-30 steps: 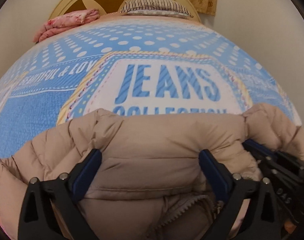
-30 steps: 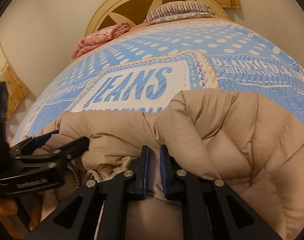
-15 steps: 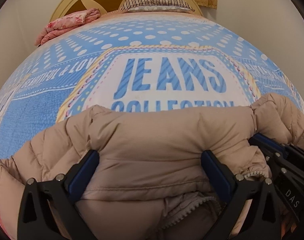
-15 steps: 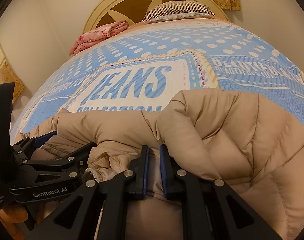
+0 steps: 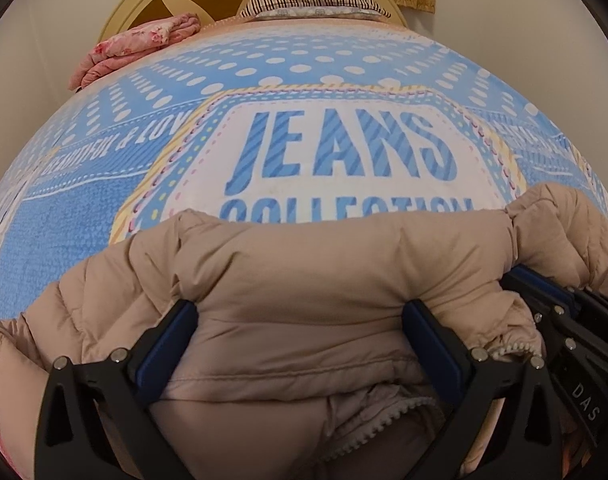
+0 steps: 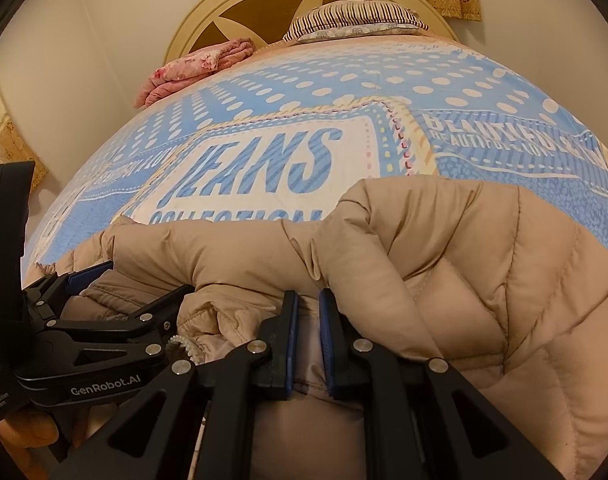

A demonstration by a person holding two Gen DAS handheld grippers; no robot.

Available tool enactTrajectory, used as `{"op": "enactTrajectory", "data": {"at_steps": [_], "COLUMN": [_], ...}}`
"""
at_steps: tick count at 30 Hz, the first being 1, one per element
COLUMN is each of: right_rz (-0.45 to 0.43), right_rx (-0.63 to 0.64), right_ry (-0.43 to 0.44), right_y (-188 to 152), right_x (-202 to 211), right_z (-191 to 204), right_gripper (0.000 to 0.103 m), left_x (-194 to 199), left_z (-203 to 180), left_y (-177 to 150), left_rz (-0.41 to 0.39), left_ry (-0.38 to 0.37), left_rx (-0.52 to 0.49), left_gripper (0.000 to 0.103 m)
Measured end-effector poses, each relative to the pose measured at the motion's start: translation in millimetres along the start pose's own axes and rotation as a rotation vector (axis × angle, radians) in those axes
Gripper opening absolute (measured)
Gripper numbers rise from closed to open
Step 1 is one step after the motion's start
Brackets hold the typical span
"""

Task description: Fold large clothes

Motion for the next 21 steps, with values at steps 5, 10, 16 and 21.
{"op": "enactTrajectory", "data": {"at_steps": [5, 10, 16, 21], "right_rz": [-0.001, 0.000, -0.001, 0.001], "right_rx": [0.000, 0.000, -0.001, -0.003], "right_ry": [0.000, -0.001, 0.000, 0.001], "right_y": [-0.1, 0.1, 0.2, 0.4], "right_x": [0.2, -1.0, -1.2, -1.9], "right_z": [0.3, 0.4, 1.1, 0.6], "right_gripper": [0.011, 0.011, 0.011, 0.011], "left_x": [-0.5, -0.7, -1.0, -1.1], "left_z": [0.9, 1.1, 2.1, 1.3], "left_y": [0.2, 0.0, -0.3, 0.1], "left_rz": [0.001, 0.001, 0.002, 0.005], "left_ry": [0.000, 0.001, 0.002, 0.010], "left_rx": [-0.002, -0.004, -0.006, -0.010], "left_gripper": [0.103, 0.103, 0.103, 0.103]}}
Point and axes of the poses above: each gripper's, at about its wrist camera, not at the fingertips, and x roughly against the way its jaws point, z to its left, y to its top, the point moved 6 cm from there along -x, roughly the way its jaws point, and after that the axes turned 6 degrees about x, right-handed, at the moved point
